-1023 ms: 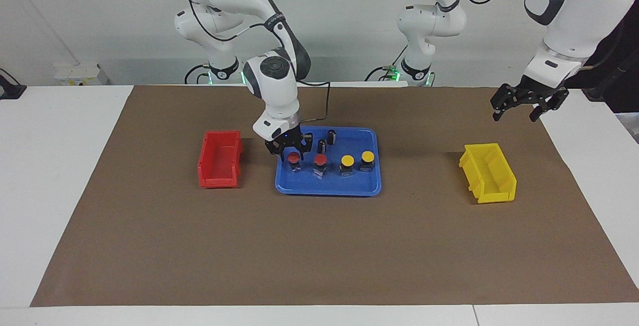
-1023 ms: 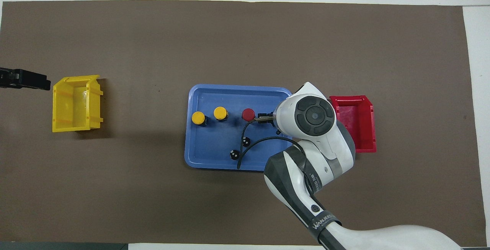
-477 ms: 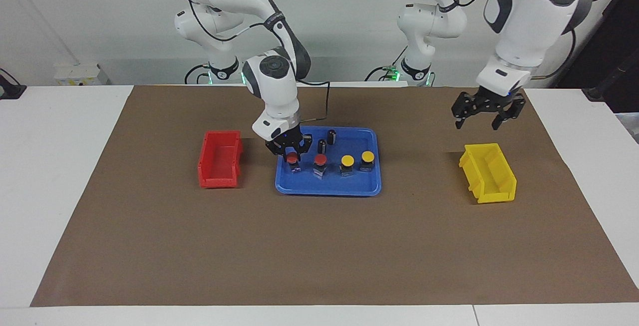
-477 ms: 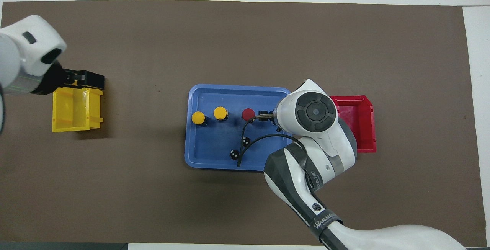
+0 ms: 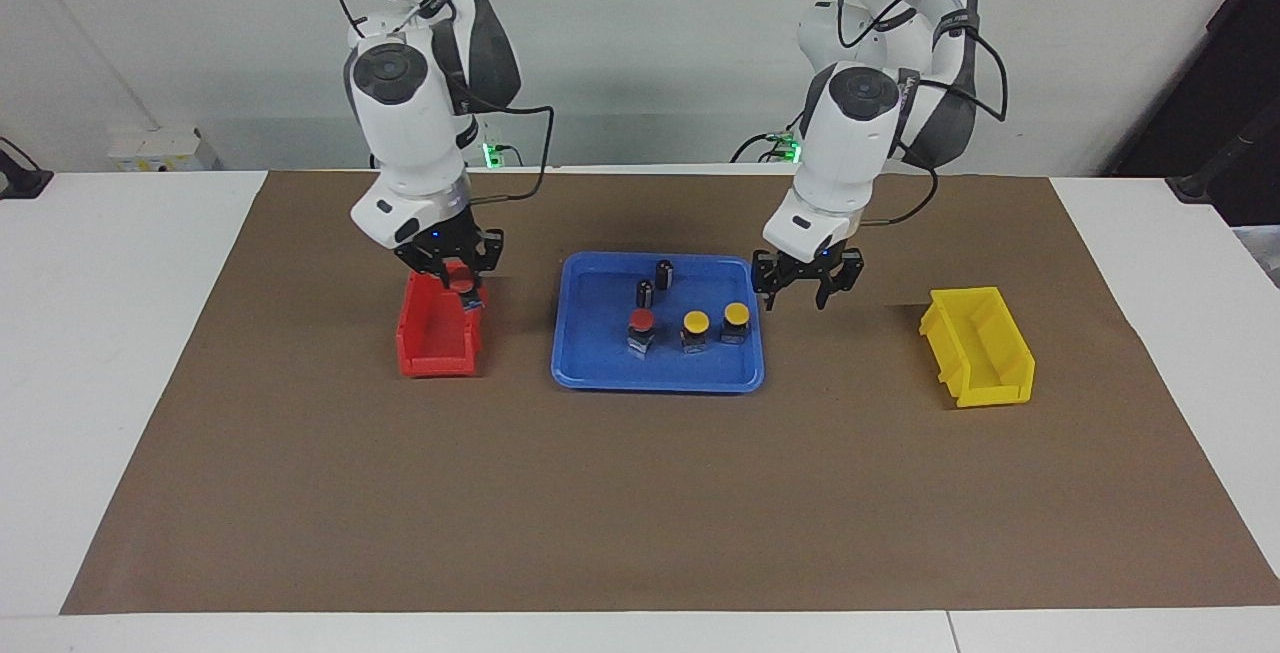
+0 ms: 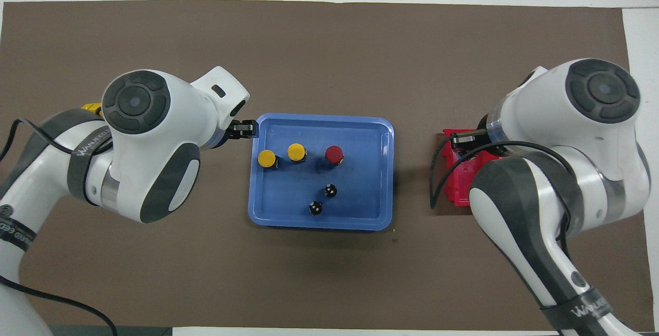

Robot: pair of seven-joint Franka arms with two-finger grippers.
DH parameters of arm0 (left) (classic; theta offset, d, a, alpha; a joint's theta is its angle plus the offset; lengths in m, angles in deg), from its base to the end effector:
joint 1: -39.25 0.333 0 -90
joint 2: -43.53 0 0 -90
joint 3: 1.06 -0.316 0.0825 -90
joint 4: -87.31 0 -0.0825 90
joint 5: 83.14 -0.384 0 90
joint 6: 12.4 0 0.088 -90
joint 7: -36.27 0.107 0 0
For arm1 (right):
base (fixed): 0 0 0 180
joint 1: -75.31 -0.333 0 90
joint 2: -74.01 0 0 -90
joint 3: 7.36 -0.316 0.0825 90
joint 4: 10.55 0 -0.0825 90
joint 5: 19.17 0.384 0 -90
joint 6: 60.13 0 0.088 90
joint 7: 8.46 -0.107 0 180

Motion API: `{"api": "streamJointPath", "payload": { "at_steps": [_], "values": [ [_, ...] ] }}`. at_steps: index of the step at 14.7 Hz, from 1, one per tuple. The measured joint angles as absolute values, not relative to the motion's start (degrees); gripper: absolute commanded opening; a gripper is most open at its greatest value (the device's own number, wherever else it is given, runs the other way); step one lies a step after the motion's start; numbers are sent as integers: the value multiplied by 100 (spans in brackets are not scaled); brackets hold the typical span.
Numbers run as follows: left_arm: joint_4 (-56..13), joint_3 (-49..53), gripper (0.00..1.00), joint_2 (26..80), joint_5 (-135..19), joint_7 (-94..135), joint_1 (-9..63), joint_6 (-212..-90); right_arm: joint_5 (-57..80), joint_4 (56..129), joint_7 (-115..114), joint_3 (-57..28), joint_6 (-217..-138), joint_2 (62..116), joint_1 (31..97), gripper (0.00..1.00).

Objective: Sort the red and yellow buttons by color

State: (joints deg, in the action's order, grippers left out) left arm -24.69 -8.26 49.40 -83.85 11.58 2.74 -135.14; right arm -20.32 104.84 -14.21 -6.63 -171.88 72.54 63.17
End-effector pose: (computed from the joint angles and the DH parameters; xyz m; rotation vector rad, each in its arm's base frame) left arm 0.5131 -0.2894 0.4337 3.1176 -0.1374 0.1360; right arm 0.5323 0.1060 0.4605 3.1131 0.1661 -0.0542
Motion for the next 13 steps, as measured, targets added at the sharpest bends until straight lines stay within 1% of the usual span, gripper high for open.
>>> {"api": "streamJointPath", "payload": {
  "at_steps": [4,9,11,12,13],
  "values": [
    [-2820,-825,78,4996,-8379,850,-81,-13863,-2032,10905,-862,-667,-17452,7214,6577,34],
    [-3162,-825,78,5136,-8377,793,-206,-14294,-2032,11687,-761,-669,-18331,7002,6689,34],
    [-3258,-826,78,5142,-8377,789,-251,-14395,-2032,12000,-761,-679,-18492,6904,6689,34],
    [-3277,-825,70,5141,-8377,788,-254,-14438,-2032,12152,-761,-681,-18605,6863,6689,34],
    [-3282,-830,49,5141,-8376,786,-254,-14460,-2032,12304,-761,-682,-18795,6825,6689,34]
  ]
}}
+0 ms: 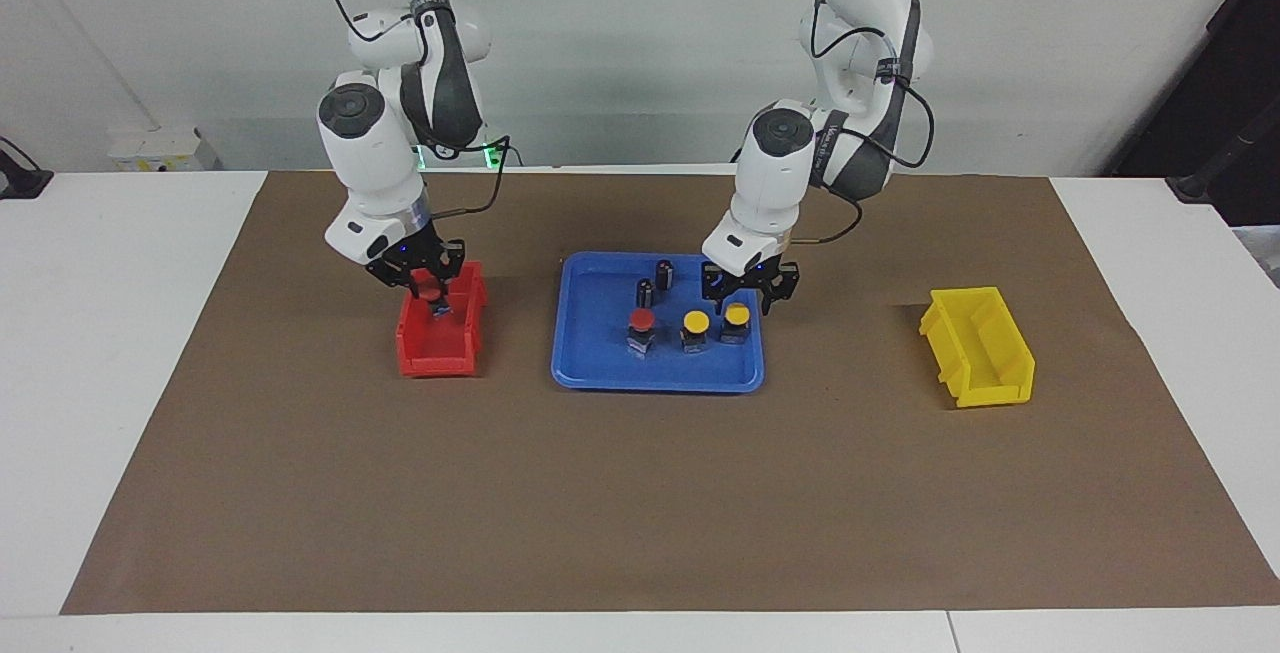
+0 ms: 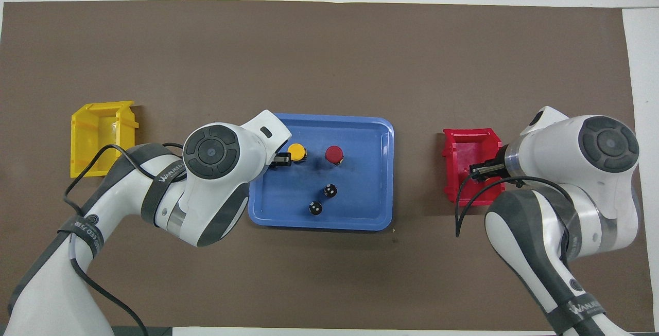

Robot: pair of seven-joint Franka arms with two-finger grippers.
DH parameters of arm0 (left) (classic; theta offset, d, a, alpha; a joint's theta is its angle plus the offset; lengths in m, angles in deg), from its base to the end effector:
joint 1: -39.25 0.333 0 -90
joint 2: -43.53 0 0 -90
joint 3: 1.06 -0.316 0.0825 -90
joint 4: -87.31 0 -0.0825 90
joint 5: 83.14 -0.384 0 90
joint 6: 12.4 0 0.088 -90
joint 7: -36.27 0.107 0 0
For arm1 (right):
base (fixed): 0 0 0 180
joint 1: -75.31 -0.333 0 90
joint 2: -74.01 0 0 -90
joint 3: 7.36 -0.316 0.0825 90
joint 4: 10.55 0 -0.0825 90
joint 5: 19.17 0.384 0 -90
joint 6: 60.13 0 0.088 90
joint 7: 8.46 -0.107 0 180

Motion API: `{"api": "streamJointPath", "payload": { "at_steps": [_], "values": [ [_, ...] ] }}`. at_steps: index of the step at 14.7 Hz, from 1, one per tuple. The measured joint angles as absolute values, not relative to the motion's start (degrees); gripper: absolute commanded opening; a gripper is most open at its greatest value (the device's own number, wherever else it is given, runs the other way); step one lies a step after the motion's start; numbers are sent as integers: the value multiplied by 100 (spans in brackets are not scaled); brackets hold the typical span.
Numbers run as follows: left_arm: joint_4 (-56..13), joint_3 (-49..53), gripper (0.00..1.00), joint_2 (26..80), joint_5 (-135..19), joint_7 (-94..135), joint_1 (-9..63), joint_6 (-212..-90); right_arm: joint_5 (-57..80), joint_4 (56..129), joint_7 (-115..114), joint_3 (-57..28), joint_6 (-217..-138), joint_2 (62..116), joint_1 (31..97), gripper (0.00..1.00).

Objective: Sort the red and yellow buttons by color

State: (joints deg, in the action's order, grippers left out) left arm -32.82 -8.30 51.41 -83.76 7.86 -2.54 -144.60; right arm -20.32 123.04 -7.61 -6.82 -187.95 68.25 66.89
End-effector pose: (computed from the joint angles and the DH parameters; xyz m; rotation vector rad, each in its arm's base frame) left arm 0.4722 -0.3263 0.3636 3.1171 -0.1809 0.1196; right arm 0.4877 0.0669 0.3783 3.1161 0.2572 0.0012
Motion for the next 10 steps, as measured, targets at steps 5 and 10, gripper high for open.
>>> {"api": "streamJointPath", "payload": {
  "at_steps": [5,10],
  "values": [
    [-3302,-834,2,5149,-8373,619,-254,-14546,-2032,12851,-761,-691,-19370,6720,6687,34],
    [-2890,-903,3,5044,-8371,603,-231,-13657,-2032,12983,-761,-709,-19413,6688,6685,38]
  ]
}}
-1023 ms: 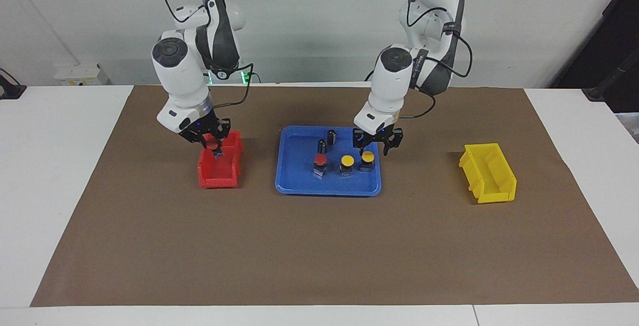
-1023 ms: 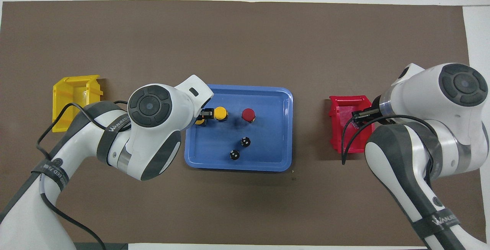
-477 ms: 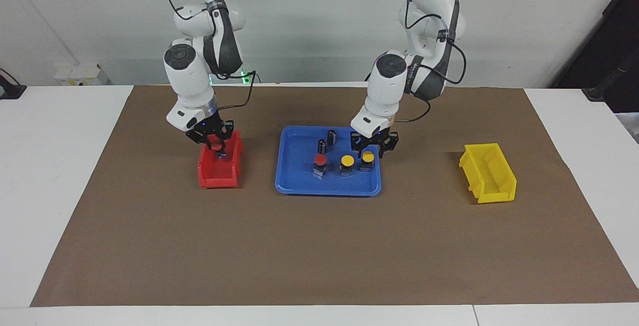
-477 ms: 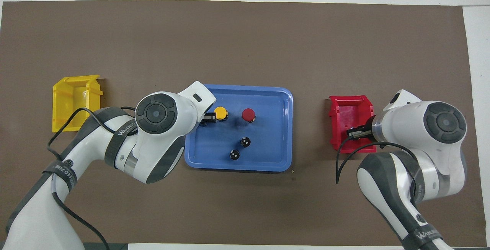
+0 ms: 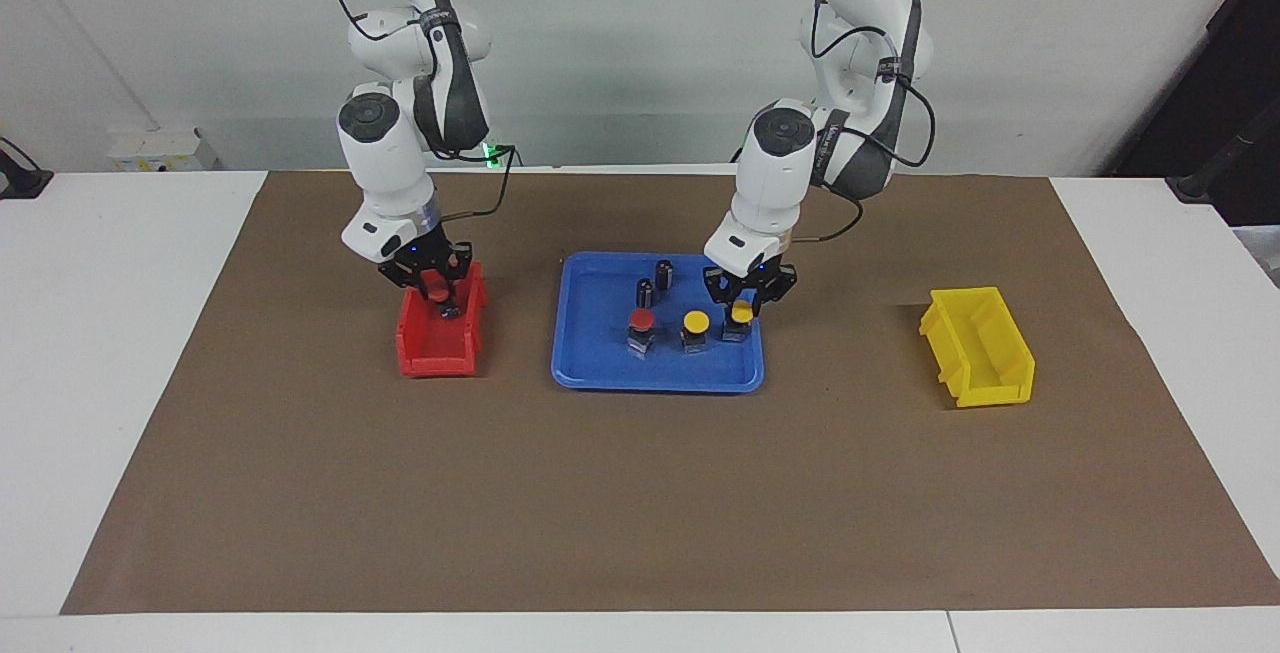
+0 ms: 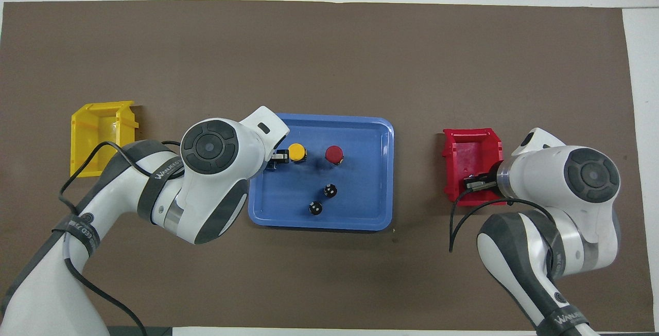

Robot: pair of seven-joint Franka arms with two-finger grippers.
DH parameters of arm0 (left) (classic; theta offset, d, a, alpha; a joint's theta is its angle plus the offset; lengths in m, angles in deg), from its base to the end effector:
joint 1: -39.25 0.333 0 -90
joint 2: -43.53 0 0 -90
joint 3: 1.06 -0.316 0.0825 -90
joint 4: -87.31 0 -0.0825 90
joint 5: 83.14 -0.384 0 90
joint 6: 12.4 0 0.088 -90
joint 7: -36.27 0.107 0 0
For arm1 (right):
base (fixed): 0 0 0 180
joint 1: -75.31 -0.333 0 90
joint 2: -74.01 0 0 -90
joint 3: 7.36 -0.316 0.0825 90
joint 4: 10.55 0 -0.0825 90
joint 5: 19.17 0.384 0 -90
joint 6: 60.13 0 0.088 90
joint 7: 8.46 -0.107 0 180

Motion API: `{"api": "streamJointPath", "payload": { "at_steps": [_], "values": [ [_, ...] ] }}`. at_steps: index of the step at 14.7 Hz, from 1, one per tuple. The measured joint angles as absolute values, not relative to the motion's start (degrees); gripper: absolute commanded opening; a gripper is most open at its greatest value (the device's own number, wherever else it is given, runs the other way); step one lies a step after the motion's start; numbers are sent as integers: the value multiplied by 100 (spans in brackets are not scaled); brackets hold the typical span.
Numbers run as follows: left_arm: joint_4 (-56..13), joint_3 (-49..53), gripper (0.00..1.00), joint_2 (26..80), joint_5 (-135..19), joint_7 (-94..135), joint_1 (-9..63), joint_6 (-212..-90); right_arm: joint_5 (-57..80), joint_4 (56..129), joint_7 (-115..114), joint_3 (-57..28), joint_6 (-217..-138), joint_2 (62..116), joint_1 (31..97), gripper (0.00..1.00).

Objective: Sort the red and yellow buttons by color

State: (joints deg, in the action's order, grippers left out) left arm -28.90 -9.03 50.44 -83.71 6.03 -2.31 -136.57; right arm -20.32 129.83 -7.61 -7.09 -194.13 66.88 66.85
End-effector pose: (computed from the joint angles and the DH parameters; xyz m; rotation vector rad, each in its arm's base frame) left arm 0.4796 -0.3199 0.3914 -3.1287 0.1019 -0.0465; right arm 0.4635 0.0664 0.3479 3.1169 0.2682 0.0218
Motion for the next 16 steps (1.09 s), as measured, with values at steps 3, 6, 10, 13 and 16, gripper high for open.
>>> {"api": "streamJointPath", "payload": {
  "at_steps": [3,6,10,13,16],
  "values": [
    [-2332,-1012,1,4601,-8371,1783,444,-12261,-2032,13023,-761,-709,-19418,6656,6679,39],
    [-2233,-1088,1,4149,-8366,3407,1802,-11857,-2032,13044,-761,-709,-19418,6636,6673,40],
    [-2331,-1114,1,4132,-8365,4956,2921,-12124,-2032,13048,-760,-712,-19419,6633,6670,45],
    [-2505,-1110,1,4203,-8366,5262,3153,-12508,-2032,13048,-752,-715,-19419,6629,6669,70],
    [-2841,-1073,1,4269,-8366,5308,3151,-12935,-2032,12902,-747,-716,-19332,6629,6669,70]
  ]
}}
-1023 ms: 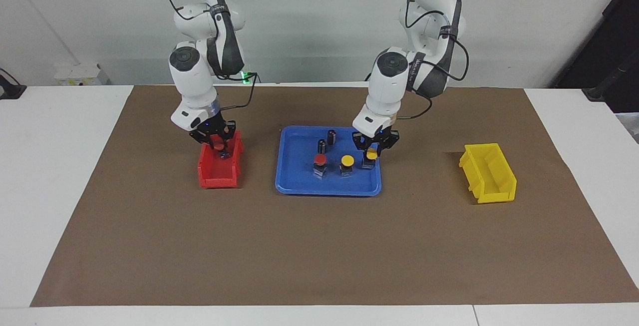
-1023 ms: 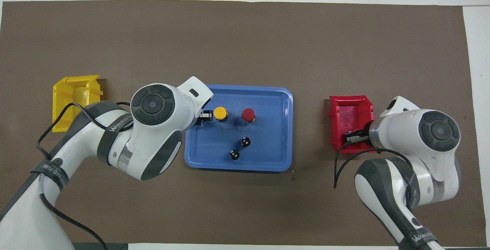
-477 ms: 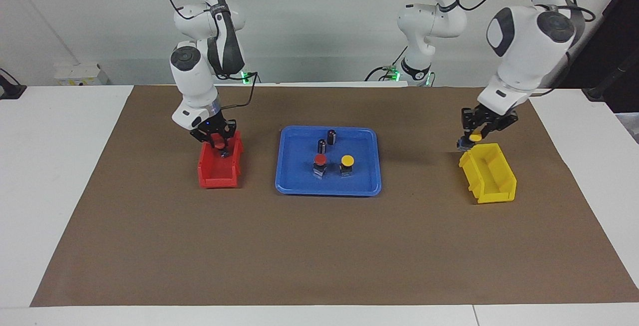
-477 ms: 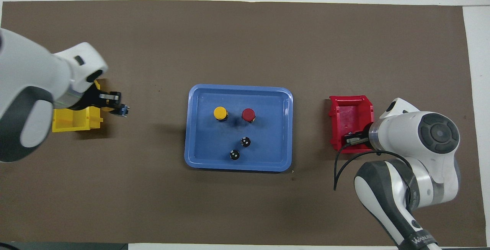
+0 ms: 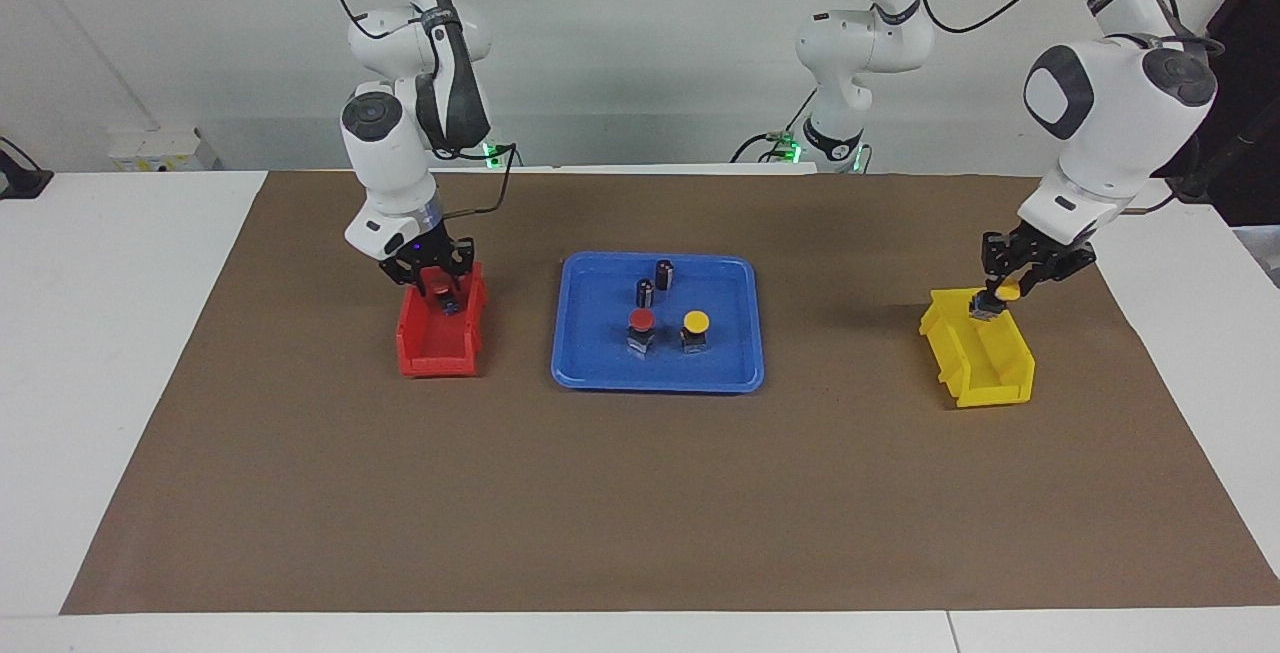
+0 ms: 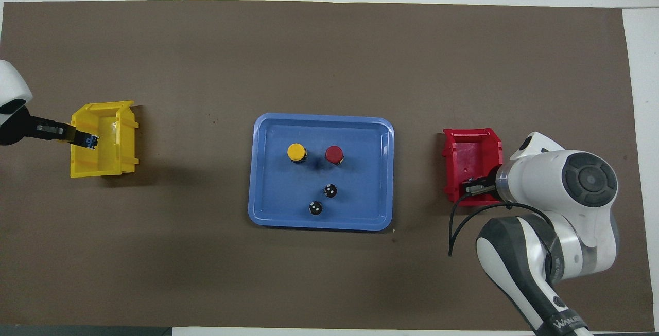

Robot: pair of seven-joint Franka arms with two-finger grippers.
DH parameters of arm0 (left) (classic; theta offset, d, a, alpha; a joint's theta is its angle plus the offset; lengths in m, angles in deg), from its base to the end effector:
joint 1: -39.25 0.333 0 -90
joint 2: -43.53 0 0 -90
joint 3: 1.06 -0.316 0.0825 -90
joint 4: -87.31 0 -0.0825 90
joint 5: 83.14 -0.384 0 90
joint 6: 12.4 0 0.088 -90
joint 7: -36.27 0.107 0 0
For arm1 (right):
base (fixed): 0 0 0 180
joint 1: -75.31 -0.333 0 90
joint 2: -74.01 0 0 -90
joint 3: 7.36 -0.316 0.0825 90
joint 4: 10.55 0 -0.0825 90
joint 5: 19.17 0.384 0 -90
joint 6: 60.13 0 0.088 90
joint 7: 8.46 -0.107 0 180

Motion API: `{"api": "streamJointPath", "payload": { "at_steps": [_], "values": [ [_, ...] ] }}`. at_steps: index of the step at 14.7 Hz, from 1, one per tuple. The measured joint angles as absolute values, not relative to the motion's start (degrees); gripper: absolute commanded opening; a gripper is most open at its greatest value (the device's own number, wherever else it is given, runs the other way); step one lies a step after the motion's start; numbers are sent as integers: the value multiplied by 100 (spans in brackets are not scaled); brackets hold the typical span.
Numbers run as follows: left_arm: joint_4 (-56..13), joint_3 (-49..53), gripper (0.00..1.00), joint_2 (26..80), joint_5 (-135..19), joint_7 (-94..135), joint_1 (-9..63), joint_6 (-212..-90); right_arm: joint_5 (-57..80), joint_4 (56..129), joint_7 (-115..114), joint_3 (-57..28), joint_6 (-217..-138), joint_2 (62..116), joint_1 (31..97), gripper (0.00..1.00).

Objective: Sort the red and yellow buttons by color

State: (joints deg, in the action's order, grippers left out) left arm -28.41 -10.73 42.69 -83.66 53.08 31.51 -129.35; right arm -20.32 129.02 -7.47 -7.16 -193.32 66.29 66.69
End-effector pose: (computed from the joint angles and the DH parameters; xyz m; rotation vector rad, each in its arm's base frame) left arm 0.5524 0.0194 0.4596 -3.1025 0.4114 -0.0540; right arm 0.4658 0.0686 0.3576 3.1162 0.2778 0.0380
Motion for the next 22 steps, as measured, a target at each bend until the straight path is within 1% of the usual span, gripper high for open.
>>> {"api": "streamJointPath", "payload": {
  "at_steps": [2,4,5,7,9,10,12,13,14,15,19,20,21,22],
  "values": [
    [-3189,-1078,1,4301,-8366,5334,3181,-13391,-2031,12340,-747,-729,-18694,6666,6658,70],
    [-3397,-1081,1,4356,-8366,5447,3279,-13689,-2009,11291,-821,-745,-17816,6849,6446,71],
    [-3420,-1083,2,4384,-8366,5481,3320,-13739,-1987,10742,-1130,-751,-17545,7011,6213,71],
    [-3436,-1082,2,4416,-8366,5542,3381,-13754,-1967,9977,-2346,-769,-17510,7405,5540,71],
    [-3544,-1082,4,4448,-8366,5560,3407,-13785,-1968,9422,-3471,-800,-17718,7932,4850,71],
    [-3641,-1082,9,4457,-8366,5561,3415,-13907,-1971,9193,-3852,-808,-17861,8231,4599,71],
    [-3831,-1081,38,4476,-8366,5561,3422,-14183,-1983,8926,-4324,-807,-18159,8776,4273,71],
    [-3882,-1080,56,4490,-8366,5561,3423,-14238,-1999,8887,-4475,-805,-18302,9000,4155,71],
    [-3913,-1080,64,4499,-8366,5561,3425,-14262,-2041,8880,-4566,-804,-18408,9177,4072,71],
    [-3922,-1080,68,4505,-8366,5561,3428,-14274,-2065,8882,-4613,-804,-18450,9292,4022,71],
    [-3876,-1080,70,4503,-8366,5561,3429,-14256,-2067,8994,-4617,-799,-18489,9357,3998,70],
    [-3797,-1079,73,4499,-8366,5561,3429,-14162,-2067,9055,-4617,-799,-18531,9354,3985,70],
    [-3617,-1073,90,4492,-8366,5561,3429,-13910,-2067,9135,-4617,-799,-18614,9354,3964,69],
    [-3351,-1061,100,4479,-8366,5561,3426,-13561,-2067,9224,-4617,-799,-18709,9353,3944,68]
  ]
}}
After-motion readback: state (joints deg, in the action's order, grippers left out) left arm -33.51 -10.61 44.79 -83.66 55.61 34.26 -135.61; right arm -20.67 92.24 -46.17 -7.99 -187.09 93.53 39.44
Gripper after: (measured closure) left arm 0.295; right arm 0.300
